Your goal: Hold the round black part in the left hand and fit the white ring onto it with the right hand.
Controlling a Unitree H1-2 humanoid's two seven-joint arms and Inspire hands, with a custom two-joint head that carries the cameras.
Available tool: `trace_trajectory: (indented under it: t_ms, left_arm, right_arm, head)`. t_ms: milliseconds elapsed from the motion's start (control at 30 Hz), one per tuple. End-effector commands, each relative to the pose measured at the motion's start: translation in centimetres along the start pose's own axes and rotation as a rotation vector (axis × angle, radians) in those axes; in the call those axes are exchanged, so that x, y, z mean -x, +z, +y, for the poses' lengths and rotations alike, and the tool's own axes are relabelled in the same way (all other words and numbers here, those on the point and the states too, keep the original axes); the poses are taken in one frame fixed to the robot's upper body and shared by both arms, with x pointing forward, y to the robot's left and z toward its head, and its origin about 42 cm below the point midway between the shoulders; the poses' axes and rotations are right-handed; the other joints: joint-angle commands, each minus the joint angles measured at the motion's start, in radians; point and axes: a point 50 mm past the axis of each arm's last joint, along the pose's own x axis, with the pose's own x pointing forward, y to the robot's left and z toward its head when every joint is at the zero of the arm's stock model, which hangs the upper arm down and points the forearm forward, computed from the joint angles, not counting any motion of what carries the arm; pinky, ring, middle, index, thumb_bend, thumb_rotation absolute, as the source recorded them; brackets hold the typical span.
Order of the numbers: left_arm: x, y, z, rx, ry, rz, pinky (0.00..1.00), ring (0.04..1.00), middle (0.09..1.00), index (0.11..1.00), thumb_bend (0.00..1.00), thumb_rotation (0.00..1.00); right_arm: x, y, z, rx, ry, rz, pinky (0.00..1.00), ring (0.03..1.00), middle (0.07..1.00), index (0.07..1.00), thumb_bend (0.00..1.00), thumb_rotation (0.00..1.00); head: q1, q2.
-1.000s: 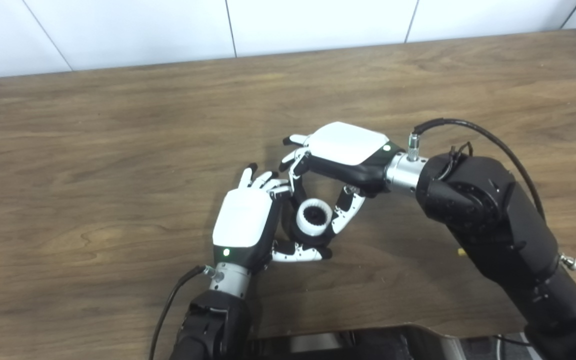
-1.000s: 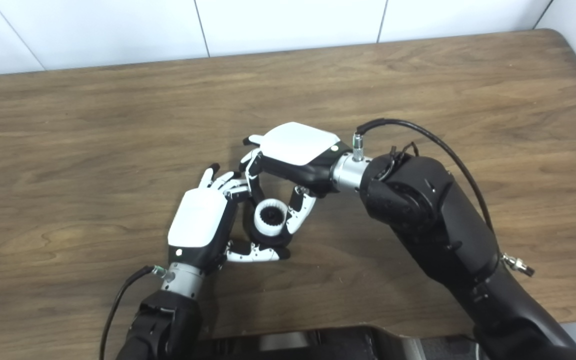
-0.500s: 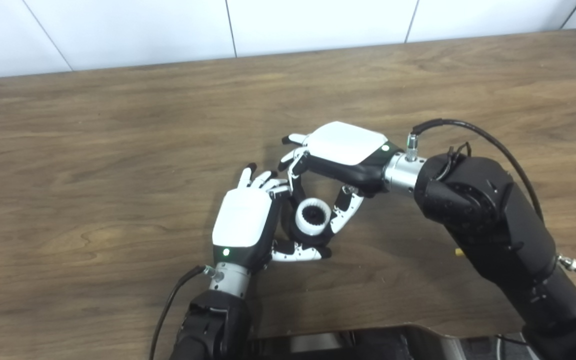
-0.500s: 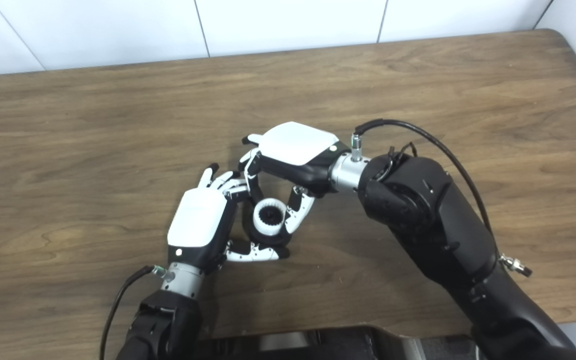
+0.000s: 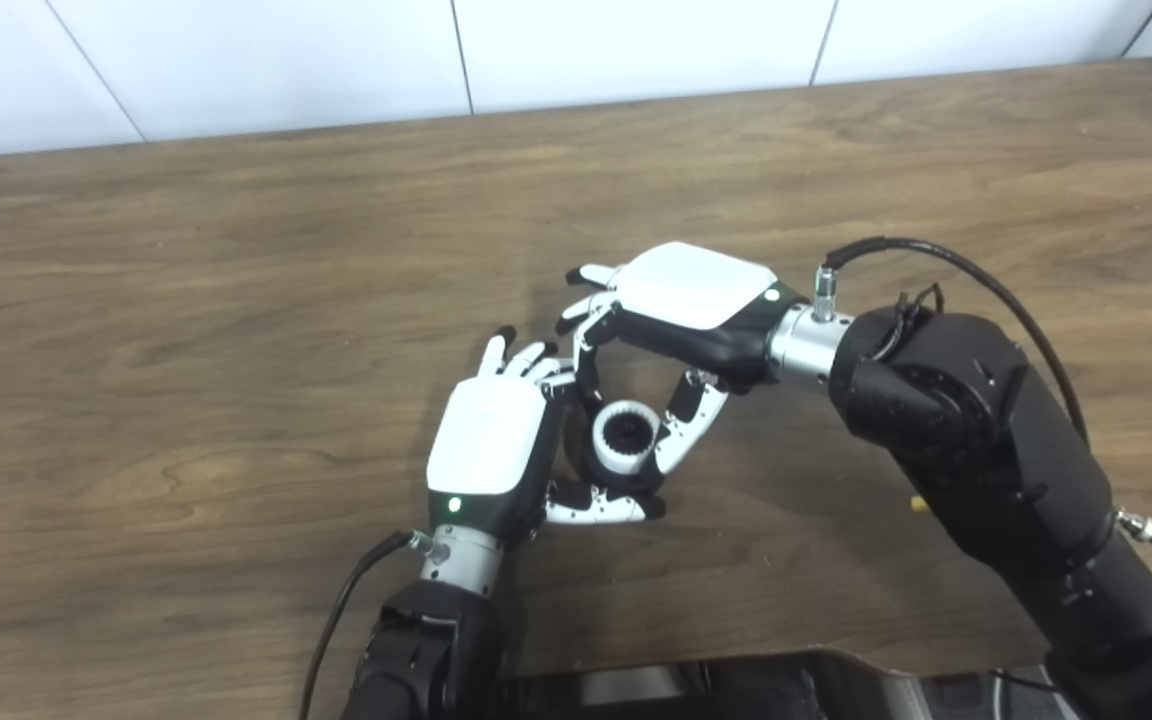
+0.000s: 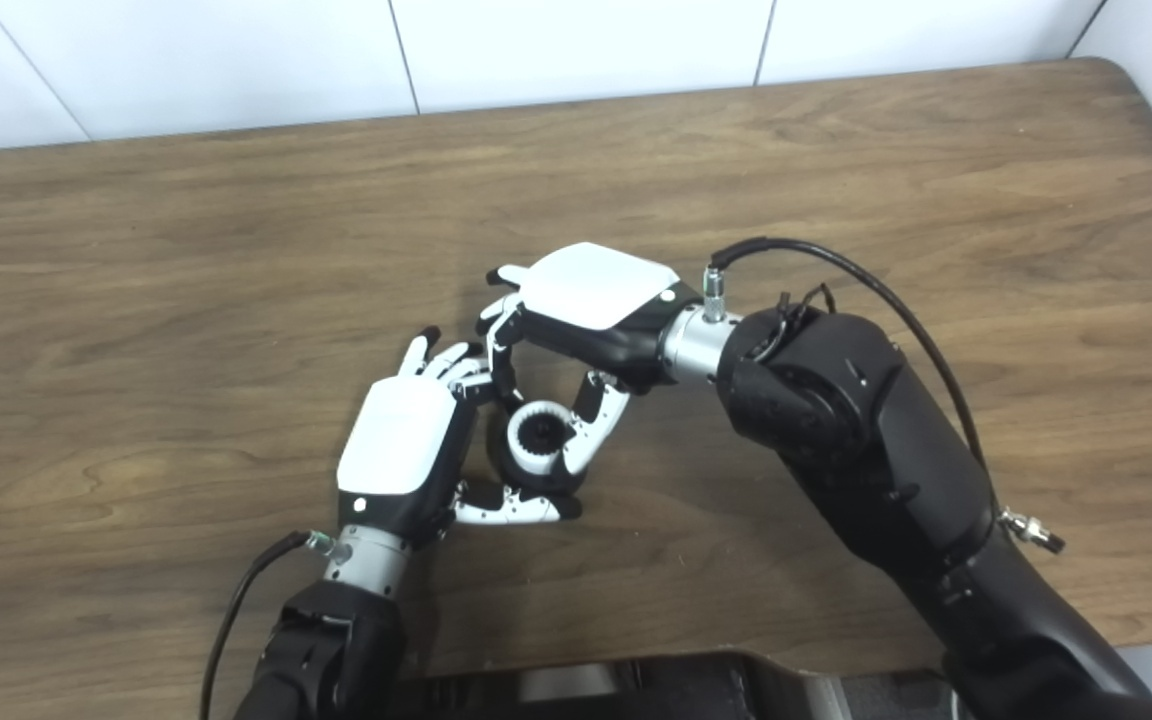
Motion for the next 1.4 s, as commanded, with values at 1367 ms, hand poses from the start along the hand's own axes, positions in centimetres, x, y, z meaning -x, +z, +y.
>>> trace_trajectory:
  t_ms: [1367]
  left_arm:
    - [-0.3, -0.5, 0.9, 0.005, 0.028, 0.003, 1.00, 0.881, 0.774, 0.493, 0.52, 0.07]
  right_arm:
    - [4.4, -4.2, -6.6, -0.017, -0.172, 0.158, 0.94, 1.000, 0.888, 0.570, 1.00, 0.25]
  head:
    - [-0.029, -0.025]
